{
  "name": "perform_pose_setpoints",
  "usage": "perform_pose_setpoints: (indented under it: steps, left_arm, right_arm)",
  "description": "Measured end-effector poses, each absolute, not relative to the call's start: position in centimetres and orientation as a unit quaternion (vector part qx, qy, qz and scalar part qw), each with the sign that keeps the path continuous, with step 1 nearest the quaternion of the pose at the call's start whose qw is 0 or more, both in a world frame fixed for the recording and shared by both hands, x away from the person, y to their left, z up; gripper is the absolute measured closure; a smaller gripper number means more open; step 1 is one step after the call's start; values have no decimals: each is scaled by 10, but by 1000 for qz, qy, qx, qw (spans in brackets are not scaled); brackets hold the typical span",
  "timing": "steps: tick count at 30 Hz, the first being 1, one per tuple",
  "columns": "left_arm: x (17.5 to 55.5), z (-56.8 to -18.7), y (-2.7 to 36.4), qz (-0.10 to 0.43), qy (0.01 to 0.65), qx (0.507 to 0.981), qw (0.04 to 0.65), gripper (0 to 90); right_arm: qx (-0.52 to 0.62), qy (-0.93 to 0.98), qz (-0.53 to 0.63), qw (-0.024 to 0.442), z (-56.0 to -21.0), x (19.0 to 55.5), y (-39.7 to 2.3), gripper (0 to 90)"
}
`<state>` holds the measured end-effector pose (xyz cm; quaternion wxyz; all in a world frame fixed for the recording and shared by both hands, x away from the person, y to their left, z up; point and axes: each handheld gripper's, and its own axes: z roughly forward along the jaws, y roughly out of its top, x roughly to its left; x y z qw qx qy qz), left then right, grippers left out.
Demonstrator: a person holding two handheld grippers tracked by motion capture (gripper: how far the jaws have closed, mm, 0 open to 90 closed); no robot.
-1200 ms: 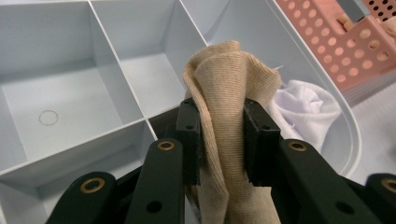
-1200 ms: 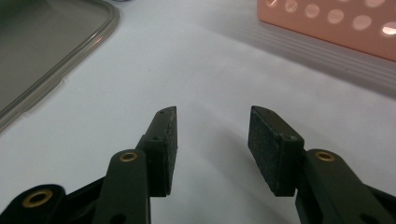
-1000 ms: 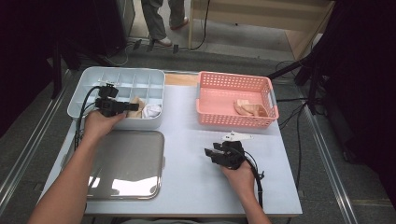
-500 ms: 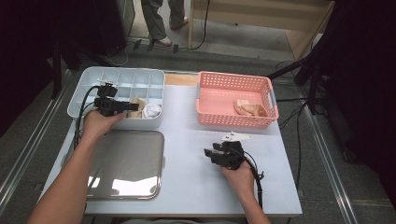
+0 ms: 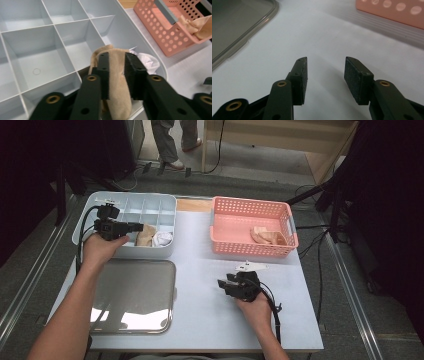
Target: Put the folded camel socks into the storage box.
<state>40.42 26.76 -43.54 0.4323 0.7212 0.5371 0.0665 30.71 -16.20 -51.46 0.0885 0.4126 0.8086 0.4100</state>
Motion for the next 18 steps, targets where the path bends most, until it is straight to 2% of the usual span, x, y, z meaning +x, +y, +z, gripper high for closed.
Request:
perform_pose_setpoints:
  steps: [6,18]
  left_arm:
    - [411,-446,264,64,547,725,414,872]
    - [417,-460,260,52,549,731,402,900]
  right_arm:
    - [411,811,406,91,-515,307,-162,548]
    - [412,810,406,93,-515,307,-162,549]
